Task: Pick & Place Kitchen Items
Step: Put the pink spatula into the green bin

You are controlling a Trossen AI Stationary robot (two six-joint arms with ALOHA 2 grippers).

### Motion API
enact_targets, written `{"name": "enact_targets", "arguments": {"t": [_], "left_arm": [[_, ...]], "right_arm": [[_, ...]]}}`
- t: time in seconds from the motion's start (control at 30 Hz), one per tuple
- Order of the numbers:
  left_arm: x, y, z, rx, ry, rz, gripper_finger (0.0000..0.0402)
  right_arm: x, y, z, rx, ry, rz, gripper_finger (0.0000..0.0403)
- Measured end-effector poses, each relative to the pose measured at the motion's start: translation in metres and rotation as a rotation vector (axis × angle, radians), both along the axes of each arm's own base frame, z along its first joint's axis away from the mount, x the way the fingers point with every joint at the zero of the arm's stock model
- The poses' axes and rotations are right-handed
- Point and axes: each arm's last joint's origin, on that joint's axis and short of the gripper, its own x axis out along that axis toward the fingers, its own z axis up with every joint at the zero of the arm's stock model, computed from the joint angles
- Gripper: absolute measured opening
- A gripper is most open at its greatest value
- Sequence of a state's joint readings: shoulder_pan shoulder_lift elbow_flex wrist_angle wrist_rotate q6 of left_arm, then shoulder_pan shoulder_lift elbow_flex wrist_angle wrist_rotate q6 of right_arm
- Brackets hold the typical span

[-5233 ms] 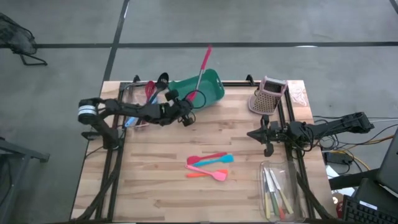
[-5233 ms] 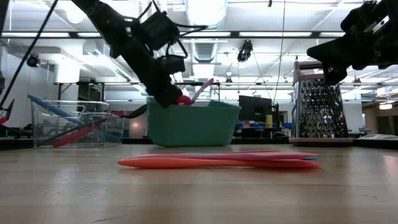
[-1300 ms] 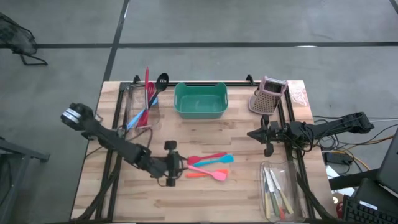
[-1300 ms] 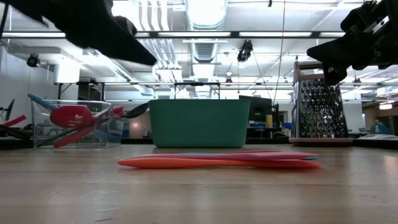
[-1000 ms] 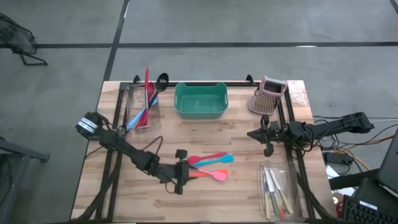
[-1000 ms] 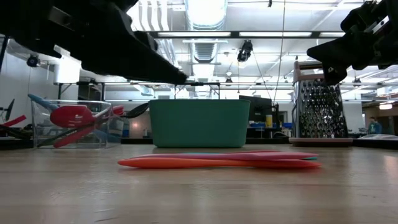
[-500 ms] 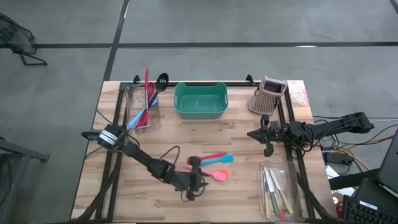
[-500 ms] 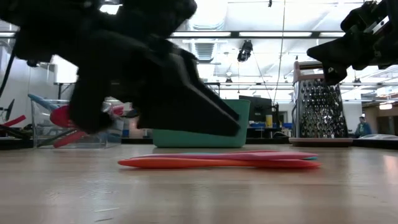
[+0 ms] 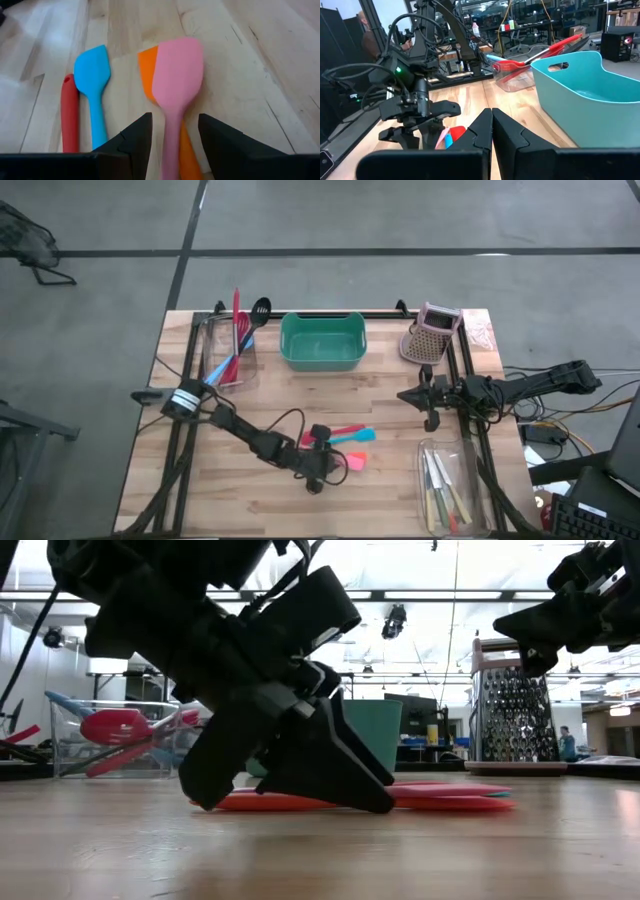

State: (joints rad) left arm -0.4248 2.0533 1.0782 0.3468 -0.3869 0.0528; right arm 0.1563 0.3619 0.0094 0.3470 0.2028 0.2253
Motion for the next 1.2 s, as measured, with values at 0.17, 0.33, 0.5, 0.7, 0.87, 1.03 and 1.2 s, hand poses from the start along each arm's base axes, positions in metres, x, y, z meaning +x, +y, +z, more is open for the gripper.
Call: {"name": "enact_targets", "arguments": {"t": [0.17,0.33,0.5,0.7,0.87,1.03,1.2], "left_arm": [[0.001,0.0,-0.005,0.002,0.01,0.007,0.017],[0.002,0.005,-0.005,-0.021,0.018,0.014,0.0157],[0.005,0.011,-0.005,-0.093,0.042,-0.026,0.0112],[0.005,0.011,-0.002,-0.09,0.041,-0.045,0.0035],[0.004,0.012,0.001,-0.075,0.039,-0.059,0.0029],[0.001,0.013,0.01,-0.061,0.057,-0.068,0.0038],[-0.006,0.014,0.032,-0.06,0.05,-0.074,0.0036]], "right_arm": [[0.0,0.0,0.0,0.0,0.0,0.0,0.0009],[0.0,0.0,0.0,0.0,-0.001,0.0,0.0009],[0.0,0.0,0.0,0.0,0.0,0.0,0.0009],[0.0,0.0,0.0,0.0,-0.001,0.0,0.0009],[0.0,0.0,0.0,0.0,-0.001,0.0,0.0009],[0.0,0.0,0.0,0.0,0.0,0.0,0.0009],[0.0,0.0,0.0,0.0,0.0,0.0,0.0009]]}}
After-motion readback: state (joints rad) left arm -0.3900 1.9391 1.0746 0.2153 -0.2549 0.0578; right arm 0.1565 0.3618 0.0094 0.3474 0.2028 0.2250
